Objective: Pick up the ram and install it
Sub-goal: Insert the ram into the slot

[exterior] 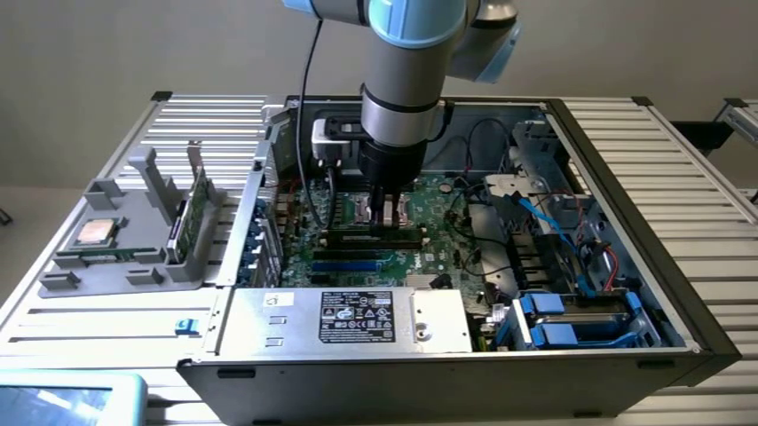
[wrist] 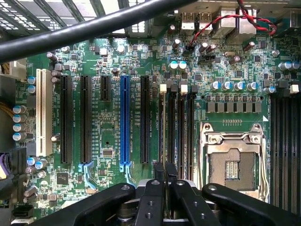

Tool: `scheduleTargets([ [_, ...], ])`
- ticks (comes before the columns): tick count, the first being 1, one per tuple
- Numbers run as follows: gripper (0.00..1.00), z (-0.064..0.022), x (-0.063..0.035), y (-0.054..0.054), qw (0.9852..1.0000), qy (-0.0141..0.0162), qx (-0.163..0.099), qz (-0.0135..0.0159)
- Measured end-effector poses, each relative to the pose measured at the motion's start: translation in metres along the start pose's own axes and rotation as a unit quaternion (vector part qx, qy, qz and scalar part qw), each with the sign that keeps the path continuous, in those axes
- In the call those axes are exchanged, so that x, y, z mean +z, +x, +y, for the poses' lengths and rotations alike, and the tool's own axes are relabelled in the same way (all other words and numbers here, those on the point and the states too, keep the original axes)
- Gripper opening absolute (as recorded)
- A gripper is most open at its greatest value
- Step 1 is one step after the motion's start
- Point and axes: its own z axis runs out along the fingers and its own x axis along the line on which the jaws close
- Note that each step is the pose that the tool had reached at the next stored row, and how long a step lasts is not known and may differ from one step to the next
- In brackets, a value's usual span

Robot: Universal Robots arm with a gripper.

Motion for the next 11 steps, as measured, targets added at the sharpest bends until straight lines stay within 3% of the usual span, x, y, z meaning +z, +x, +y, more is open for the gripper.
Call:
scheduleTargets([
  [4, 0.11, 0.0000, 0.0001, 0.0000, 1.0000, 0.0030, -0.002, 0.0001],
  [11, 0.11, 0.0021, 0.0002, 0.0000, 1.0000, 0.0032, -0.005, 0.0004],
])
